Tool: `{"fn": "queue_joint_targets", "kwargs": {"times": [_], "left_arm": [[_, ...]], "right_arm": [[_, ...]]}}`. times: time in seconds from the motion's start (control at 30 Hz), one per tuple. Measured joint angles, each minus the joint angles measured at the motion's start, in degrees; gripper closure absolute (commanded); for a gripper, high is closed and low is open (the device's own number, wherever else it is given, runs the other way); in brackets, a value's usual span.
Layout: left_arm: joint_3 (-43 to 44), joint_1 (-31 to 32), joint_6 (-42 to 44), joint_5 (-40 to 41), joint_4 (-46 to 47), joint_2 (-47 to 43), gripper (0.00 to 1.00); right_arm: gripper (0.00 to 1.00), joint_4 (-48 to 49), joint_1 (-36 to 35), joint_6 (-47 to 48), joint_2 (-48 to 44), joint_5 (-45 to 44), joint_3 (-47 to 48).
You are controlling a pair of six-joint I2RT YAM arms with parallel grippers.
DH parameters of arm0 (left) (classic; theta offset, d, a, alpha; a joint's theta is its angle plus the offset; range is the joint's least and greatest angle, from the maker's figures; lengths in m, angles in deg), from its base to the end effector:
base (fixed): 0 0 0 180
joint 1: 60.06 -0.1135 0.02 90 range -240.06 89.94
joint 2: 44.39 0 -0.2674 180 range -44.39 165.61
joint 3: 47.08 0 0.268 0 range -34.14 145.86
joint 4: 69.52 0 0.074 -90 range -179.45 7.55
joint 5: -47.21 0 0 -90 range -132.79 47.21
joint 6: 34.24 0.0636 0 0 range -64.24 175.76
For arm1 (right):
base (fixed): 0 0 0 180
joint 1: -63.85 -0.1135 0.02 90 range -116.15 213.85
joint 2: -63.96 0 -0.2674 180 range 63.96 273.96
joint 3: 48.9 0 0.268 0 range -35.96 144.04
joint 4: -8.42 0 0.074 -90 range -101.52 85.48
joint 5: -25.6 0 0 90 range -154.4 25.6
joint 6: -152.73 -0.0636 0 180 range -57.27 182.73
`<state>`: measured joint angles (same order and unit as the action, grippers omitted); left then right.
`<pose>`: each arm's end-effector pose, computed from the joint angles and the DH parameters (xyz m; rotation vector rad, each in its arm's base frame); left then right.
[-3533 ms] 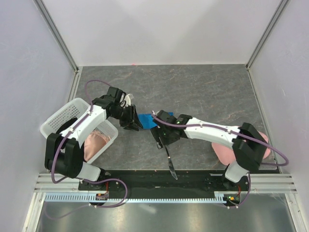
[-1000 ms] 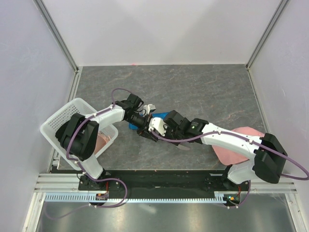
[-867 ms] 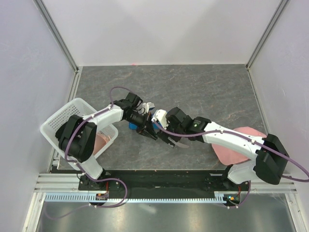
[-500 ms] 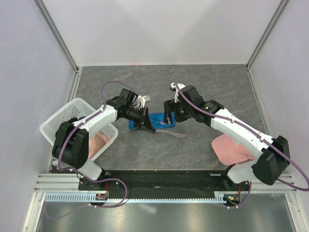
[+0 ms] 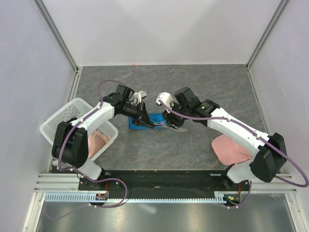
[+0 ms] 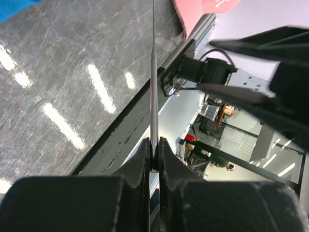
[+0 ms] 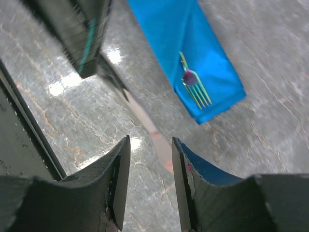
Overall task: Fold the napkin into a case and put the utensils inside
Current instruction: Pass from the left arm to the right
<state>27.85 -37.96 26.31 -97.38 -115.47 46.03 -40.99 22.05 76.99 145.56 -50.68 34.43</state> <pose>0.2892 -0.1734 0.2120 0.1807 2.7156 -1.5526 0.2436 0.2380 0.2857 -1.2427 2.0932 0.5082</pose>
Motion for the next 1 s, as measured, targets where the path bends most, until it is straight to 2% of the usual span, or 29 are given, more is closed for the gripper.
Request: {"fn": "queue_joint_targets", "kwargs": {"times": [0.23,0.53,0.83,0.93,0.97,1.0], "left_arm": [[1.09,-1.57,-0.35,-1.75,-0.59,0.02,0.98],[1.11,-1.81,-0.44,-2.93,-1.33,0.52,0.98],[1.25,-2.19,-0.48,-4.24,-1.36,0.83,0.98],[1.27,-2.56,-0.48,-4.24,-1.33,0.94,0.98],[1.27,-2.73,-0.48,-4.24,-1.33,0.96,0.98],[1.27,-2.84,-0.48,-4.26,-1.38,0.96,0.98]], "right_arm": [[0.52,1.2,-0.48,7.06,1.6,4.11,-1.7],[0.58,1.79,-0.48,11.96,4.57,5.38,-1.7],[0.77,2.21,-0.48,13.79,6.12,3.78,-1.68],[0.9,2.16,-0.76,14.51,6.34,3.8,-1.68],[1.0,2.19,-0.85,14.64,6.4,3.8,-1.68],[1.0,2.29,-0.9,14.71,6.47,3.76,-1.64]]}}
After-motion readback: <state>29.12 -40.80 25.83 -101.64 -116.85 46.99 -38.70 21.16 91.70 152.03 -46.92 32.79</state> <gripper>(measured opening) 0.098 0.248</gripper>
